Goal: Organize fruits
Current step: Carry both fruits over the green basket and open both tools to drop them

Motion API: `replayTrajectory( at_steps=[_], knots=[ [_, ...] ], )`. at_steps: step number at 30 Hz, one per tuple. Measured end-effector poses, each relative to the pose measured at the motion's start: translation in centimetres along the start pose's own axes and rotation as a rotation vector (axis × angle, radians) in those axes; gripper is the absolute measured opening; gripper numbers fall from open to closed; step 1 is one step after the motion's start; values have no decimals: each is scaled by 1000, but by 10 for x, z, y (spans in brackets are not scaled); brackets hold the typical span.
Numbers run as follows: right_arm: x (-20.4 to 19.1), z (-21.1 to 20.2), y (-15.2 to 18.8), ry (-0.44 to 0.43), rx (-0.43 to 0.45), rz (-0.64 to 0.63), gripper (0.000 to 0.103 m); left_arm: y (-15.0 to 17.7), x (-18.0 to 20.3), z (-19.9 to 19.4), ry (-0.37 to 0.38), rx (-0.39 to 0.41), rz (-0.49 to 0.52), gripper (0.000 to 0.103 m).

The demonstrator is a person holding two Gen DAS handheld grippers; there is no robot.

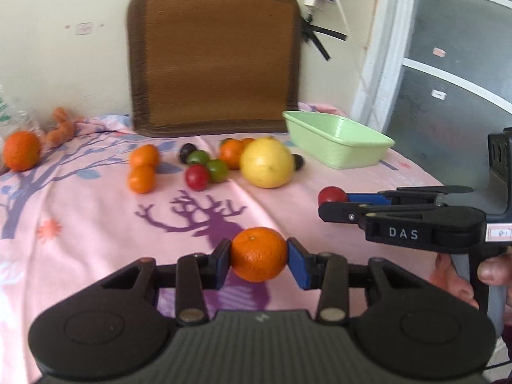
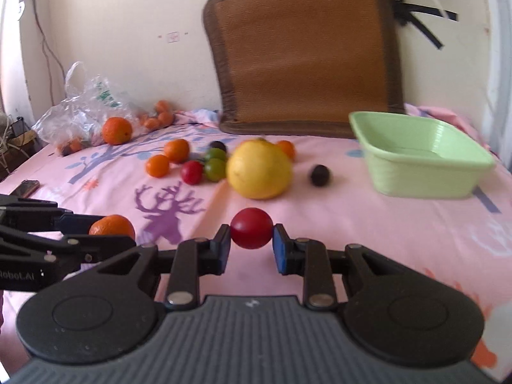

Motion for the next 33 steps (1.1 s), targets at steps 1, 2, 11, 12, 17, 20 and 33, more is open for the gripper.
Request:
replayTrajectory(
  at_steps=[1,2,11,12,17,20,33],
  knots=[
    [11,-8,3,19,8,11,31,-2,14,8,22,-7,21,38],
    [23,-17,7,43,19,17,31,-5,27,17,43,-13,43,38],
    [94,-36,5,65,66,87,31,-37,98,79,155,-88,115,38],
    [100,-38,-4,69,97,86,31,-50,100,84,151,-78,126,38],
    [135,-24,-55,102,231,125,31,-122,111,116,133,-8,133,38],
    [149,-3,-74,131,244,114,31,-151,111,148,119,-18,93,38],
    [161,24,-76,168,224,80,32,-144,108,211,-10,-89,80,38]
  ],
)
Point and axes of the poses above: each gripper's, at about its wrist camera, not at the fingertips, and z roughly the way its jaws point, x to its right, y to its underside, the point moved 6 cm from there along z, roughly the way its jaws point, and after that the axes turned 5 degrees about z, right-handed, at the moved point
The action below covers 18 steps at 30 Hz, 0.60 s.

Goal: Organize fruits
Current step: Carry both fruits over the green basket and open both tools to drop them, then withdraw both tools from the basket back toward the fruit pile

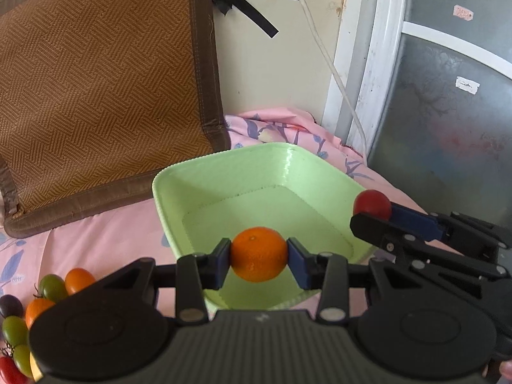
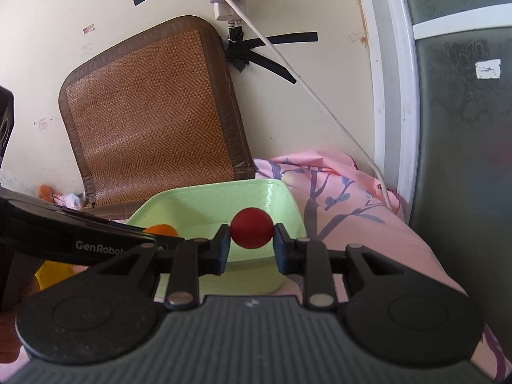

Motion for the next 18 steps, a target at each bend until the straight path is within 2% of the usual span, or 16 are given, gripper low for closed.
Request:
replayTrajectory(
  at_steps=[8,10,12,13,18],
  knots=[
    [-9,3,2,20,12,-63,34,0,3,-5,-81,27,21,41],
    [-5,1,2,19,26,-39,45,-1,1,-8,-106,39,20,47],
    [-1,-3,1,4,50,-11,51,-2,-1,-13,-123,58,19,53],
    [0,-6,-1,0,64,-3,52,-3,-1,-17,-129,70,20,57],
    [6,-15,-4,27,133,39,52,-5,-3,-39,-182,131,46,61]
  ],
)
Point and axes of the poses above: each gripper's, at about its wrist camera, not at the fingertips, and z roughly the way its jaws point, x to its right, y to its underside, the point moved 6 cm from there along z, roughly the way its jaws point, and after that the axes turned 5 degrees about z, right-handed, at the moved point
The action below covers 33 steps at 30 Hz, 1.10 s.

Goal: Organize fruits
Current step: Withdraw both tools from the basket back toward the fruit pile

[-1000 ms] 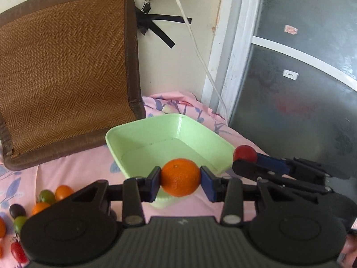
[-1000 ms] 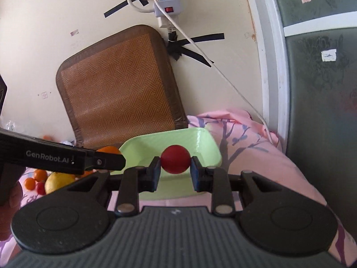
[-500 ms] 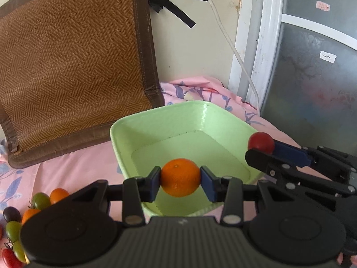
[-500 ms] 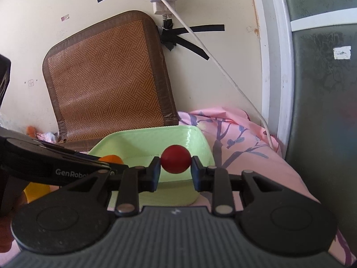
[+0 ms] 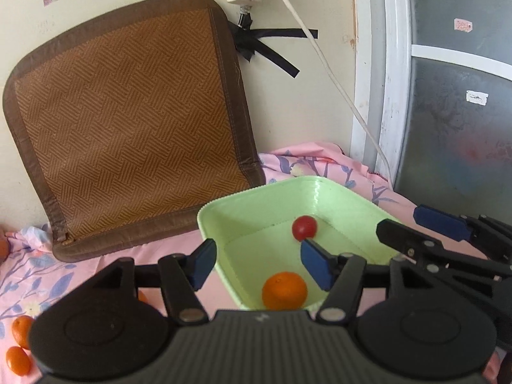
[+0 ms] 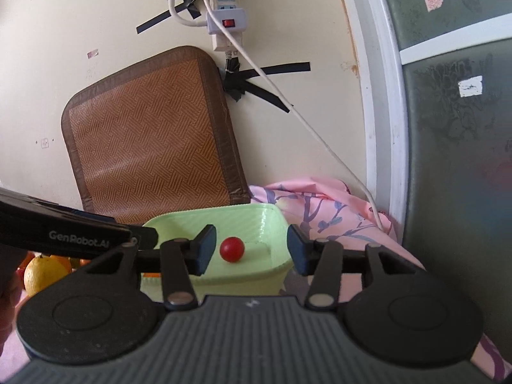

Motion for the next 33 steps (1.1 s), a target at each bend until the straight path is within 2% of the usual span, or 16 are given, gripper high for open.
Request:
replayTrajectory(
  at_steps=[4,8,16,22,26,29,33],
  knots=[
    [11,-1,-3,55,27,48,52,1,-6,-19,-41,36,12,67],
    [20,2,-2,90,6,89,52,10,-17,-37,-75,51,11,70],
    [49,3,4,183,-39,236,52,52,-54,-78,-122,49,-34,72],
    [47,-1,9,248,-68,216,52,111,-92,-114,-215,25,-6,73],
    [34,-13,13,281,-55,156,52,135,-113,-129,-281,13,29,73],
    [17,-27,19,267,-41,129,52,145,-122,-138,-291,17,39,75],
    [-17,-46,31,199,-42,88,52,158,-135,-142,-303,12,34,76]
  ],
)
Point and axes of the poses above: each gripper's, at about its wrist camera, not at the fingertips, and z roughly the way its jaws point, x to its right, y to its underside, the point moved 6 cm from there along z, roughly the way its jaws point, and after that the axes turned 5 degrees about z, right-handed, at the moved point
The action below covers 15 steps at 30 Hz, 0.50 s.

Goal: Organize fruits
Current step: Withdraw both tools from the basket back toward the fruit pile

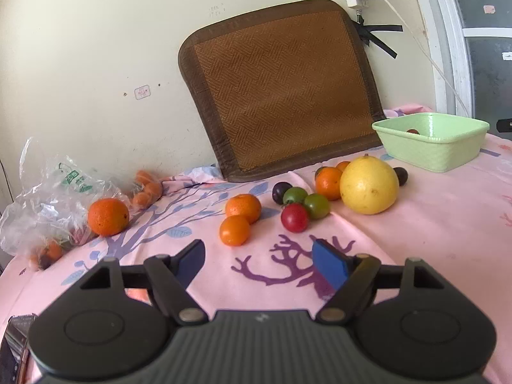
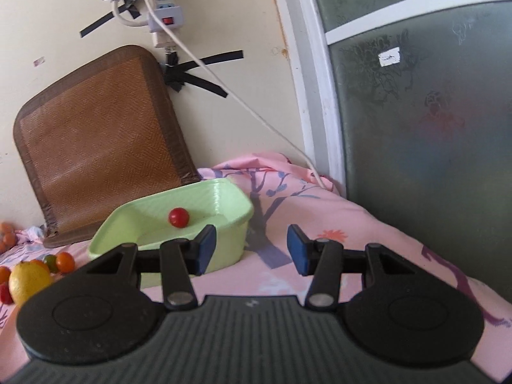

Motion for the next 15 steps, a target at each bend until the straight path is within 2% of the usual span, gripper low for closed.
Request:
replayTrajectory(
  at_steps=[3,6,9,11,13,15],
  knots=[
    [-28,-10,10,-74,-29,-35,52,4,-13,1,15,-7,-50,76],
    [-61,-12,19,-179,-103,-58,52,8,-24,3,-18,-12,-50,77],
    [-99,-14,32,-271,-150,-125,57,13,-38,5,-15,-29,-88,77],
    [-120,-18,38,-316,-138,-150,68,17,-47,7,-4,-39,-129,77],
    [-136,-24,41,-366,-109,-134,90,20,-56,8,8,-47,-177,77],
    [-151,-26,42,-400,-109,-145,93,23,-64,9,32,-51,-231,77]
  ],
)
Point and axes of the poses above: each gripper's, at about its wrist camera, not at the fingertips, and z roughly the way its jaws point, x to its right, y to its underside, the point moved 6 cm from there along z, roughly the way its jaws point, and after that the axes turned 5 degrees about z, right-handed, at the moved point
